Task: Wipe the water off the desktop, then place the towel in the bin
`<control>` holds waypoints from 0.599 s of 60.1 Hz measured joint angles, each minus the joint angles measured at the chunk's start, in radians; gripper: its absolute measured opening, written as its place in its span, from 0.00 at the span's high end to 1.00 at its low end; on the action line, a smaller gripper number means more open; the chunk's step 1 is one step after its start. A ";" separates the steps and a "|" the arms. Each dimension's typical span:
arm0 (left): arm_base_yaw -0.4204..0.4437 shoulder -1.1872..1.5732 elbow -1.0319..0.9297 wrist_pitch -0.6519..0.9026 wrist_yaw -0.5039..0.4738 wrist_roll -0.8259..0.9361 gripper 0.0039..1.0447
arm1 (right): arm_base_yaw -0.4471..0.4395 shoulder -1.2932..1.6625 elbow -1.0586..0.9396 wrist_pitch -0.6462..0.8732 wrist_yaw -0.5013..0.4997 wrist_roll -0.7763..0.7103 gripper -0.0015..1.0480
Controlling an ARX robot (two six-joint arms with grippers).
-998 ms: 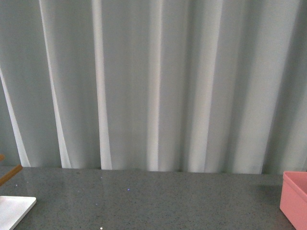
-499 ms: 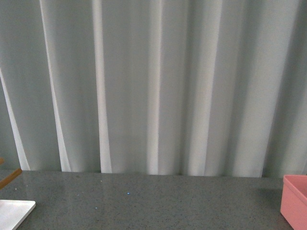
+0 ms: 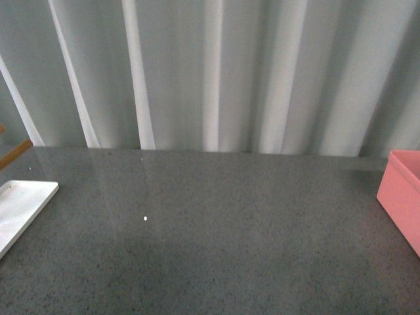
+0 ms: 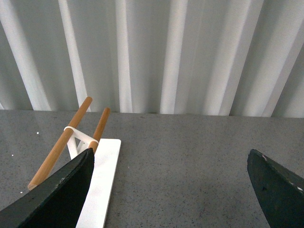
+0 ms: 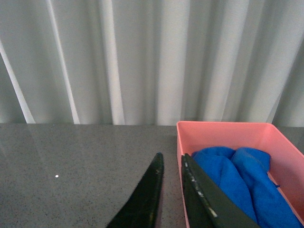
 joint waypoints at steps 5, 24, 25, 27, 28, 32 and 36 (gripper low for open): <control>0.000 0.000 0.000 0.000 0.000 0.000 0.06 | 0.000 0.000 0.000 0.000 0.000 0.000 0.63; 0.000 0.000 0.000 0.000 0.000 0.000 0.06 | 0.000 0.000 0.000 0.000 0.000 0.000 0.09; 0.000 0.000 0.000 0.000 0.000 0.000 0.06 | 0.000 0.000 0.000 0.000 0.000 0.000 0.07; 0.000 0.000 0.000 0.000 0.000 0.000 0.06 | 0.000 0.000 0.000 0.000 0.000 0.001 0.05; 0.000 0.000 0.000 0.000 0.000 0.000 0.06 | 0.000 0.000 0.000 0.000 0.000 0.001 0.06; 0.000 0.000 0.000 0.000 0.000 0.000 0.06 | 0.000 0.000 0.000 0.000 0.000 0.000 0.07; 0.000 0.000 0.000 0.000 0.000 0.000 0.06 | 0.000 0.000 0.000 0.000 0.000 0.000 0.07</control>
